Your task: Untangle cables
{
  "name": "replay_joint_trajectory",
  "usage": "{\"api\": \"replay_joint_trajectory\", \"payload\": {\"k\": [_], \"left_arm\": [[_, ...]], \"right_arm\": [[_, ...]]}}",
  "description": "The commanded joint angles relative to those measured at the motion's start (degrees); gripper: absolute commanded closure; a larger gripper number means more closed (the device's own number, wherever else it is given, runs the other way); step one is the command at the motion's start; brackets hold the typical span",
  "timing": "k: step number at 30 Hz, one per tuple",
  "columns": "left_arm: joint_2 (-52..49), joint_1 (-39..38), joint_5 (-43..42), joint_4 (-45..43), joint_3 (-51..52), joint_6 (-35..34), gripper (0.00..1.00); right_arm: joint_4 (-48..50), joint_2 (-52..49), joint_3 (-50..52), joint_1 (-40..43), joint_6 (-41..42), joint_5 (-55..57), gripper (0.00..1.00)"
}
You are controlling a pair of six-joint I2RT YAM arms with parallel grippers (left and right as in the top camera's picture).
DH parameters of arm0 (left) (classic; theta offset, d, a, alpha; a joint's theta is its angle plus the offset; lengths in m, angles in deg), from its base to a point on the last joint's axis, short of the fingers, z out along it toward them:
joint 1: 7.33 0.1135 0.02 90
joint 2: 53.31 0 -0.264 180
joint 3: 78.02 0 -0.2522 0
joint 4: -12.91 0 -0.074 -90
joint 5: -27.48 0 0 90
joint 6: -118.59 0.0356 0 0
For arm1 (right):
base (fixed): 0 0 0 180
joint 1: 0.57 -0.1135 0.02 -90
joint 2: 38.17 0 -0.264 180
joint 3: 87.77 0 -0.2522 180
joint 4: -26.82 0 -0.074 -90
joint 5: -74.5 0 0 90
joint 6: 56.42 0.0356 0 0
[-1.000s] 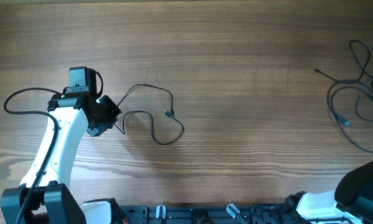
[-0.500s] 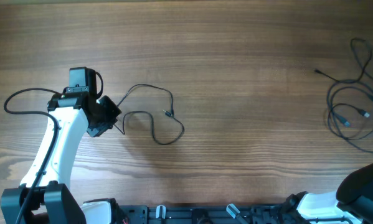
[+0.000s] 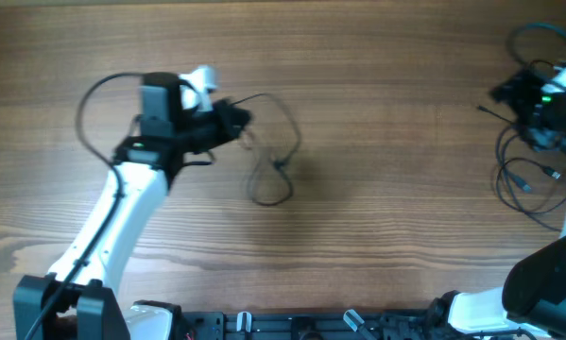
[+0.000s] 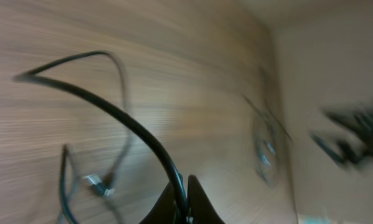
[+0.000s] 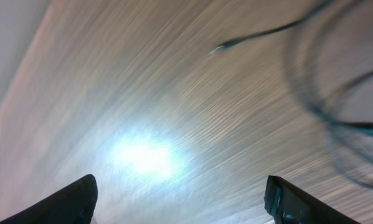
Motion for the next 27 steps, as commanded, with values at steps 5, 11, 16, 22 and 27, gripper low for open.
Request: {"api": "replay_joint_trajectory", "payload": {"k": [5,11,16,22,27], "left_arm": [[0.66,-15.23,7.78,3.04,-0.22,11.56,0.25],[0.66,-12.28,27.04,16.92,-0.22,11.50,0.25],[0.66,-6.40,32.96,22.47,-0.22,11.26,0.32],[0.66,3.67,33.11,24.30,-0.22,5.03,0.30],[0.66,10.16,33.09,27.54,-0.20,0.68,0.26]], "right_arm": [[-0.98,-0.35,-0.48,-14.51,-6.54,-1.81,0.08],[-0.96,-0.35,-0.48,-25.22,-9.44,-1.75,0.08],[-0.92,-0.66,-0.46,-33.42,-9.20,-1.77,0.08],[-0.66,-4.13,-0.46,-43.78,-4.44,-1.79,0.09],[2.75,-10.08,-0.46,-53.35,-1.60,-1.77,0.10]]}}
